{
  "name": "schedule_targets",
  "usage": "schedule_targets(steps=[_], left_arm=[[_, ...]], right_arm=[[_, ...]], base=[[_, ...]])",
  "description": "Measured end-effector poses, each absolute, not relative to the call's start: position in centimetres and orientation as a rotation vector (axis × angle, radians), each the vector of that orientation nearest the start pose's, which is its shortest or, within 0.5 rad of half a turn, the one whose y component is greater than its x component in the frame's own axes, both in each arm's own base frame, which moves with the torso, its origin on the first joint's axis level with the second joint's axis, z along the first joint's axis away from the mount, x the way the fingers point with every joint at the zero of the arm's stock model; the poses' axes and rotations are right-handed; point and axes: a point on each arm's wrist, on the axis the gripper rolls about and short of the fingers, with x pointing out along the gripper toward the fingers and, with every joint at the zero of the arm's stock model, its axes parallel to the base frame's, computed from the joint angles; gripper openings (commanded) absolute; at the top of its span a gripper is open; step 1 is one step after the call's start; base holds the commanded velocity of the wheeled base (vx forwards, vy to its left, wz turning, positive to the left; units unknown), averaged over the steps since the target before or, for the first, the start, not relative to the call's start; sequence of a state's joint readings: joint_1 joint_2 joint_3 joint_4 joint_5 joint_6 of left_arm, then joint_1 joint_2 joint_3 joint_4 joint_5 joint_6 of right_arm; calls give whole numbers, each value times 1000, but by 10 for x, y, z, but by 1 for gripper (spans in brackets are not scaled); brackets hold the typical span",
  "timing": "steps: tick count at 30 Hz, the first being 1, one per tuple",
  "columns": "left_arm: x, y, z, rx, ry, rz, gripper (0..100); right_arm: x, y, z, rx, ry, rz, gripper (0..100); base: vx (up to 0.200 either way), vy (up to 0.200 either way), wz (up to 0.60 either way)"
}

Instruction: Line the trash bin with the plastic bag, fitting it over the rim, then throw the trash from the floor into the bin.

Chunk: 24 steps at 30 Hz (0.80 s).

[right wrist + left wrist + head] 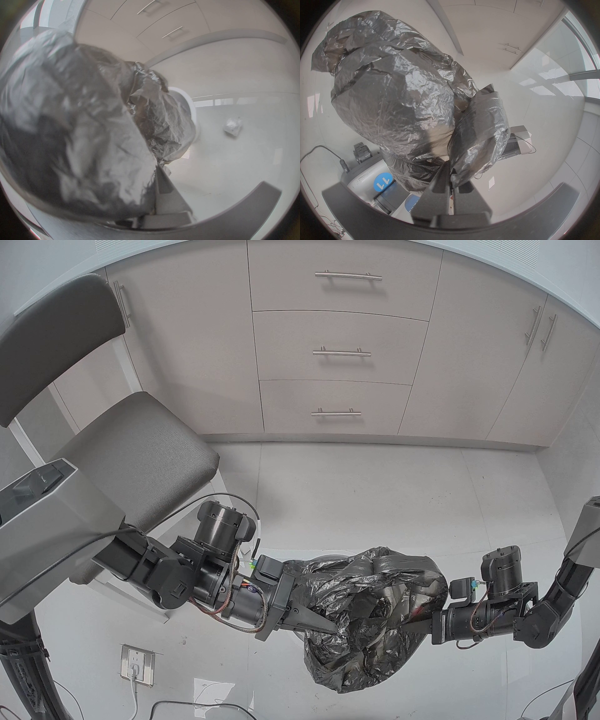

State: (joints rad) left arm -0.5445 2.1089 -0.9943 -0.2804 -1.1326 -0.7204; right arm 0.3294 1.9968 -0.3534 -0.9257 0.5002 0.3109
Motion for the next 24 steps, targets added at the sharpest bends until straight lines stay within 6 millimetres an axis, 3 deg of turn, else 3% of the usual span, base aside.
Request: schedule_targets(steps=[10, 11, 19, 24], left_arm=[[296, -204, 67, -775, 1441, -1192, 0], [296, -204, 67, -775, 1441, -1192, 0], [291, -210, 68, -758, 1448, -1210, 0], [290, -213, 69, -753, 1448, -1215, 0]], right_arm=[[252, 93, 18, 294, 724, 540, 0], [253, 92, 16, 291, 714, 529, 100], [246, 83, -4, 239, 739, 470, 100], [241, 80, -1, 218, 737, 473, 100]], base=[[0, 0, 0], [0, 0, 0], [0, 0, 0], [0, 0, 0]])
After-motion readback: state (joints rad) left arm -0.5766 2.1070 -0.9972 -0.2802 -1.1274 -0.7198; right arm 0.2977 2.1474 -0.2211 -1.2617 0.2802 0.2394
